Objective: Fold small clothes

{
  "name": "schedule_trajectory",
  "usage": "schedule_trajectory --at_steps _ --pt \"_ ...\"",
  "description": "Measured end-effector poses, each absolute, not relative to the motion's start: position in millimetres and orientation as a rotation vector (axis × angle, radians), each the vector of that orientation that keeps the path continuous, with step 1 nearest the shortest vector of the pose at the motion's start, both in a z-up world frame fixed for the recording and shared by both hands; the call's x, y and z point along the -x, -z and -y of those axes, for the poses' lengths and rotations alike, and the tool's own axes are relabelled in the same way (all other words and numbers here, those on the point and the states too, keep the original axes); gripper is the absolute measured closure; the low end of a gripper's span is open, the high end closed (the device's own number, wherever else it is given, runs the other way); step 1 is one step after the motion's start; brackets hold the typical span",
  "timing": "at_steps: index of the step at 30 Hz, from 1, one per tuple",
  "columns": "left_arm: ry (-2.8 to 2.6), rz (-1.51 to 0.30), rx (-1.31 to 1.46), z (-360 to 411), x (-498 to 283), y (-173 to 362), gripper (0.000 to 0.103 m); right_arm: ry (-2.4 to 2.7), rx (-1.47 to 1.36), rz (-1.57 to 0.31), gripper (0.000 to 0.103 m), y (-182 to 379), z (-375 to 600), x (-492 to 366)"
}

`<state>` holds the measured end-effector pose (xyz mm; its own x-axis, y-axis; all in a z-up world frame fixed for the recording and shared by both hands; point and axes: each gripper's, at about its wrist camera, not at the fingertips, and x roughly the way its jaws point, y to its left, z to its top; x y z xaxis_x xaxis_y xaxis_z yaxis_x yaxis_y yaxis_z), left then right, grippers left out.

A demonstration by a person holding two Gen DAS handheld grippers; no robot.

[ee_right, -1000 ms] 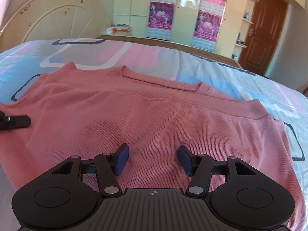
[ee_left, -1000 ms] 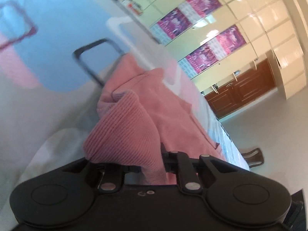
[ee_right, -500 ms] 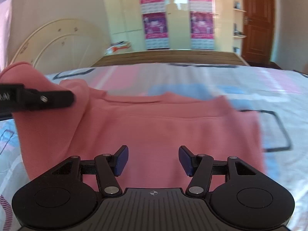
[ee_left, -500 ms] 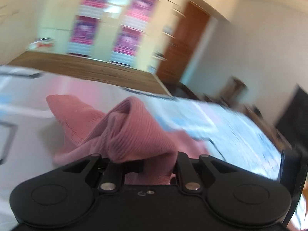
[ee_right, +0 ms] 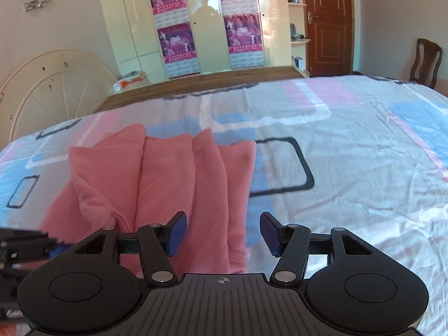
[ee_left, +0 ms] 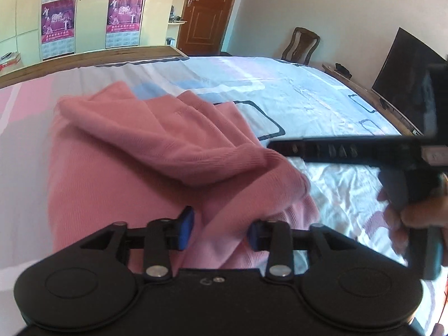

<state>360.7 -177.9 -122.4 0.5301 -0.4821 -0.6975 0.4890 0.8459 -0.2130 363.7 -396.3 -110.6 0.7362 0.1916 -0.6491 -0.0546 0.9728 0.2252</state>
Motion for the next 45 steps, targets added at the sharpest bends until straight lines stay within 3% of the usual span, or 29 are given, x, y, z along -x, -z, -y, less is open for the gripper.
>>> schedule_trajectory --at_steps 5,10,21,25,32,38,45 --pt "0.496 -0.768 0.060 133.2 -345.3 95.2 0.043 -0.207 -0.234 -0.672 0.045 94.1 388.3 -376.3" --pt "0.373 -0.790 0.090 111.9 -377.6 89.1 0.044 -0.328 -0.211 -0.663 0.042 84.5 364.0 -382.3" --pt "0.388 -0.776 0.061 169.5 -449.4 96.8 0.045 -0.318 -0.268 -0.758 0.040 104.5 368.5 -391.5" --pt "0.408 -0.778 0.080 172.8 -451.7 99.1 0.044 -0.298 -0.243 -0.786 0.034 111.4 370.5 -394.9" --pt "0.345 -0.789 0.123 144.8 -453.4 105.1 0.041 -0.323 -0.274 -0.808 0.034 125.9 370.9 -404.1" --pt "0.398 -0.791 0.117 169.0 -460.2 111.3 0.041 -0.326 -0.257 -0.737 0.034 110.2 370.0 -399.7" --pt "0.394 -0.758 0.129 168.7 -459.1 103.0 0.041 -0.327 -0.240 -0.816 0.033 134.7 367.7 -414.2"
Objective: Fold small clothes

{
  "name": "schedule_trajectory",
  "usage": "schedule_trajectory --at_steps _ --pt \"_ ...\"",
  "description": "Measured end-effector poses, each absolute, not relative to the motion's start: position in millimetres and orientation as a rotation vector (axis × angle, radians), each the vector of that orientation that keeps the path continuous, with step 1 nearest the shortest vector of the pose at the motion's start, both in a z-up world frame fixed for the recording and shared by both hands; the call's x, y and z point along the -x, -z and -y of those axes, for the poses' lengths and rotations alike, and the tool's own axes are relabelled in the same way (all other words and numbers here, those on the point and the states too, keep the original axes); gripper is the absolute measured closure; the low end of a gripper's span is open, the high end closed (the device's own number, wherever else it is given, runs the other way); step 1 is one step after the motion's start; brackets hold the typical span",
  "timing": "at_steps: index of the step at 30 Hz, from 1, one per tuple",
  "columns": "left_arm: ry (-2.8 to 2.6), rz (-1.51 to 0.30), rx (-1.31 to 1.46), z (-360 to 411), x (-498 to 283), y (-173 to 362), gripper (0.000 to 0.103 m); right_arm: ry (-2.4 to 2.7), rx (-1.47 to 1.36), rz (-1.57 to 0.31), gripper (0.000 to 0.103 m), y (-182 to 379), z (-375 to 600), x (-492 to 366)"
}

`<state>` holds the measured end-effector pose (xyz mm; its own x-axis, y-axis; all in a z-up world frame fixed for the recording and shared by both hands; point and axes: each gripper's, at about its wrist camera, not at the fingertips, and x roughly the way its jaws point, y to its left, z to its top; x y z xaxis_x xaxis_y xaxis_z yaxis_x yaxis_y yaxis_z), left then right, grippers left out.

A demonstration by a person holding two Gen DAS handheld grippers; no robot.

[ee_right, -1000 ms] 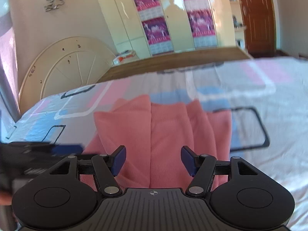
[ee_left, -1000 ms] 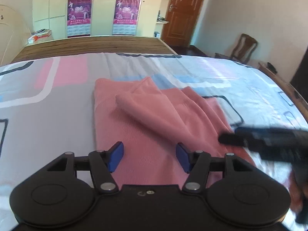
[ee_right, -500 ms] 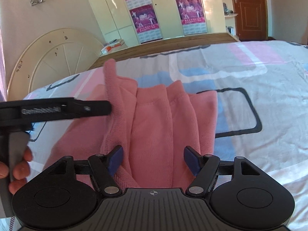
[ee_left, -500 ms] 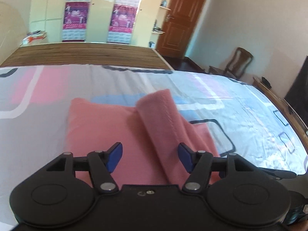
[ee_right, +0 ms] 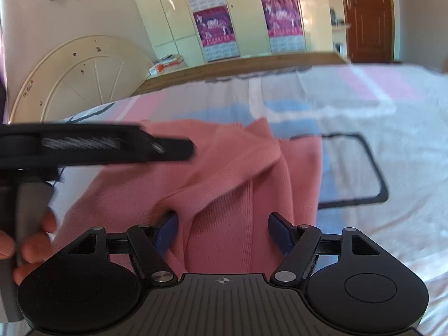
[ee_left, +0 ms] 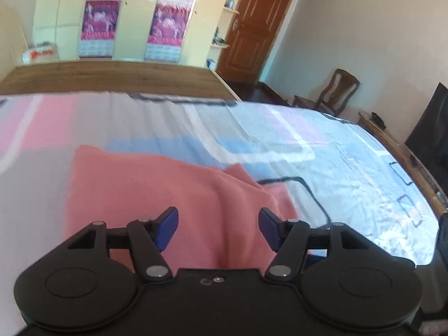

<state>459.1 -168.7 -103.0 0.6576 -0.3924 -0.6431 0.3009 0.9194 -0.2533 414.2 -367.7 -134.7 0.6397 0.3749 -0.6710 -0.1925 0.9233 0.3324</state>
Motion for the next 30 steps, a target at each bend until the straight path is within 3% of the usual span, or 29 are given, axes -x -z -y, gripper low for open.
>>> schedule_trajectory --at_steps 14,19,24,26,28,30 --pt "0.263 -0.760 0.098 96.8 -429.6 104.1 0.039 -0.375 -0.523 -0.793 0.032 117.9 403.8 -419.4" --pt "0.294 -0.769 0.110 99.4 -424.5 109.8 0.038 -0.364 -0.476 -0.835 0.027 113.1 398.8 -427.6" --pt "0.300 -0.774 0.091 103.2 -422.5 117.3 0.036 -0.334 -0.436 -0.897 0.029 135.0 386.4 -435.2" --pt "0.296 -0.776 0.097 102.4 -422.6 118.0 0.036 -0.338 -0.439 -0.891 0.057 138.6 386.0 -435.3" --pt "0.293 -0.779 0.100 102.3 -422.9 118.1 0.035 -0.353 -0.464 -0.902 0.065 142.3 385.6 -439.6" --pt "0.291 -0.779 0.100 102.3 -422.8 118.5 0.035 -0.361 -0.469 -0.906 0.080 144.0 384.3 -442.3"
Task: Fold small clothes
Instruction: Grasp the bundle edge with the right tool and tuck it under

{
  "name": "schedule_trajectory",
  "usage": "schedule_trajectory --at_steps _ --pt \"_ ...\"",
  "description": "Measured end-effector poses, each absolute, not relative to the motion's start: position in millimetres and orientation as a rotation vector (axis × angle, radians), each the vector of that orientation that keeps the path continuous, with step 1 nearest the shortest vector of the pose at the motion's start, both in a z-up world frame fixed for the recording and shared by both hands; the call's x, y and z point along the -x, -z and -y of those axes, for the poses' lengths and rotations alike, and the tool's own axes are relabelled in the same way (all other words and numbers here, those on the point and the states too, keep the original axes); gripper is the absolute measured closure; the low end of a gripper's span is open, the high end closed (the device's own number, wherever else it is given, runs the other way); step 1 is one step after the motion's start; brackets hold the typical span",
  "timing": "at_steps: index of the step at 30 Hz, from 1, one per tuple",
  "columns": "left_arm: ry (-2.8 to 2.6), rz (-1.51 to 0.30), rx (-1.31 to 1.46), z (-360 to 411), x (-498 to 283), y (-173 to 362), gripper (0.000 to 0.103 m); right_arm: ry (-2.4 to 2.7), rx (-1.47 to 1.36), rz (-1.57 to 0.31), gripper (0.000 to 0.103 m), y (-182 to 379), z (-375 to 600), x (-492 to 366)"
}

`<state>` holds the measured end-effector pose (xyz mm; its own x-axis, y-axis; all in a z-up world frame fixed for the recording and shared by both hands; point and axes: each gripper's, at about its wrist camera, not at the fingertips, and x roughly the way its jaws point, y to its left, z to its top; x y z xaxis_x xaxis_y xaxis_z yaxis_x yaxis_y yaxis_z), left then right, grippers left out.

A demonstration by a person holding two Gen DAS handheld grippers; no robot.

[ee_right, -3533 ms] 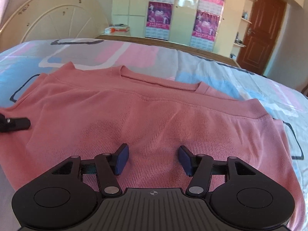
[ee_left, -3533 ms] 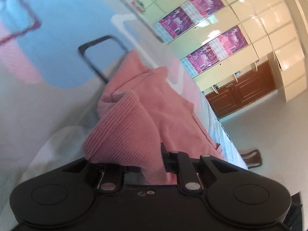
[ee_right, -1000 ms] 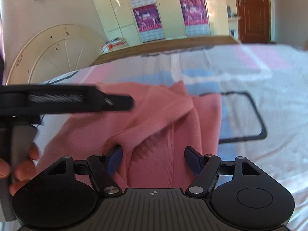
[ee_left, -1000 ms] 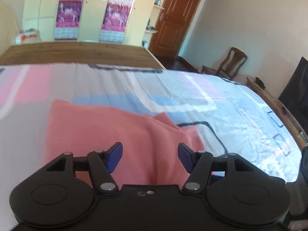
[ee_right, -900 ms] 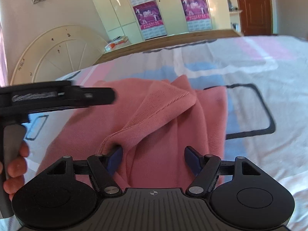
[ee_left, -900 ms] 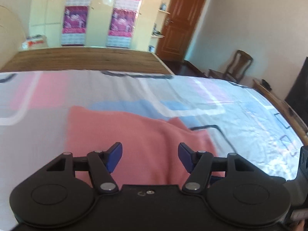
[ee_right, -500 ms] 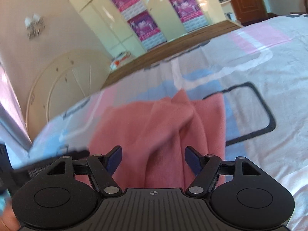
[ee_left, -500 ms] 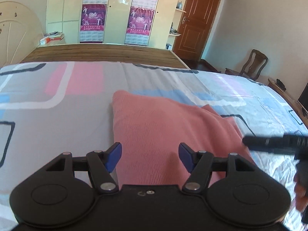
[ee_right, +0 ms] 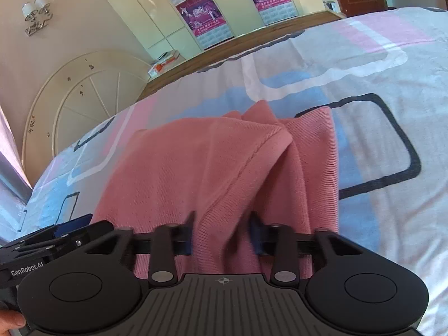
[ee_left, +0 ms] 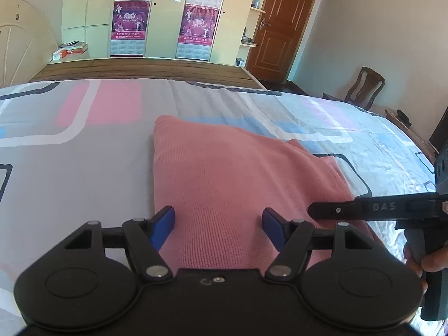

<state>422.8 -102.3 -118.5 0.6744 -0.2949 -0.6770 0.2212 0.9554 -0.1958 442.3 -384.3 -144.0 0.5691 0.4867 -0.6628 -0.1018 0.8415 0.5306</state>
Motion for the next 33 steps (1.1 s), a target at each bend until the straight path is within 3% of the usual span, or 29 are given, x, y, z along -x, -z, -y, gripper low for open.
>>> schedule_trajectory --at_steps 5,14,16,21,25,33 --pt "0.277 -0.774 0.110 103.7 -424.2 118.6 0.035 -0.355 -0.392 -0.908 0.092 144.0 373.1 -448.8" --pt "0.301 -0.742 0.126 120.1 -438.1 105.6 0.034 -0.296 -0.210 -0.772 0.093 99.7 386.0 -439.0" --pt "0.307 -0.736 0.125 126.6 -440.2 105.9 0.030 -0.271 -0.178 -0.755 0.093 94.8 391.9 -439.7" --pt "0.290 -0.785 0.041 137.5 -441.7 125.0 0.029 -0.268 -0.188 -0.935 0.092 136.7 387.7 -448.1" --pt "0.297 -0.795 0.042 129.1 -440.3 118.1 0.029 -0.300 -0.310 -0.892 0.066 124.6 403.9 -430.1" --pt "0.284 -0.818 0.082 103.1 -418.0 115.1 0.026 -0.302 -0.313 -0.906 0.064 104.4 412.4 -352.7"
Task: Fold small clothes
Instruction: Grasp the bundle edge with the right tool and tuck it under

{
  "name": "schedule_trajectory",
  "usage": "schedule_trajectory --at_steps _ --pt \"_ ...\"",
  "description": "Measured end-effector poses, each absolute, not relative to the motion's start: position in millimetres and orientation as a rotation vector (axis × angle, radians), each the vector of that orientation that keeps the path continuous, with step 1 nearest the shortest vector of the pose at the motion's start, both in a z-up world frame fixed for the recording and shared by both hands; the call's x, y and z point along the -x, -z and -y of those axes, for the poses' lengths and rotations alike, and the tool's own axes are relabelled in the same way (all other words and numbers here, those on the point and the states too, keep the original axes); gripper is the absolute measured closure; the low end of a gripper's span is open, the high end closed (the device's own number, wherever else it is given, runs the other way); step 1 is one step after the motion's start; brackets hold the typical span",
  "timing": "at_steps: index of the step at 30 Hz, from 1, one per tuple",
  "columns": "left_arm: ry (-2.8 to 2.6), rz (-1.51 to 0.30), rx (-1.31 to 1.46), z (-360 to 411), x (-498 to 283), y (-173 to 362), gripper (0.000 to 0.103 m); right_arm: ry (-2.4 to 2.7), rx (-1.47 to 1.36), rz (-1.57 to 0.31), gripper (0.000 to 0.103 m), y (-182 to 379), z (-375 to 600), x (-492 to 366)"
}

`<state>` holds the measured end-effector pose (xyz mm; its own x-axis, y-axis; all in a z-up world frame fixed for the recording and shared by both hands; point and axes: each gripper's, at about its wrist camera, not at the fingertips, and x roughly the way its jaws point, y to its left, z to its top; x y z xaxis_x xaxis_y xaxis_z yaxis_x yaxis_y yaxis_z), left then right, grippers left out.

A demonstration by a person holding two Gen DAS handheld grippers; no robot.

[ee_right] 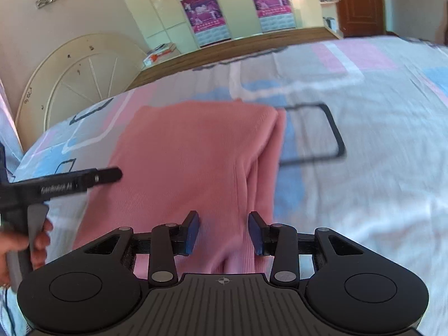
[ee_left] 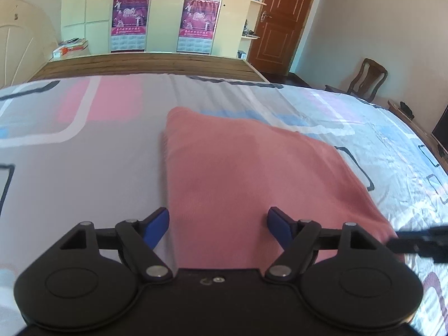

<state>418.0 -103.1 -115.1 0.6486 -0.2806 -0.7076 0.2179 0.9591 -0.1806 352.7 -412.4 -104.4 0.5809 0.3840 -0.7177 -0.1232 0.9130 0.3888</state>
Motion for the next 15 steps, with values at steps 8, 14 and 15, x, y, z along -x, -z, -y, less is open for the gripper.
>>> schedule_trajectory --at_steps 8,14,15 --pt "0.284 -0.841 0.088 96.8 -399.9 118.3 0.026 -0.315 -0.568 -0.983 0.064 124.6 413.4 -328.6" --pt "0.278 -0.845 0.098 97.0 -397.4 120.6 0.025 -0.292 -0.806 -0.979 0.079 139.3 424.3 -342.5" --pt "0.279 -0.844 0.096 97.2 -397.0 120.6 0.025 -0.269 -0.785 -0.971 0.092 138.0 424.6 -343.6"
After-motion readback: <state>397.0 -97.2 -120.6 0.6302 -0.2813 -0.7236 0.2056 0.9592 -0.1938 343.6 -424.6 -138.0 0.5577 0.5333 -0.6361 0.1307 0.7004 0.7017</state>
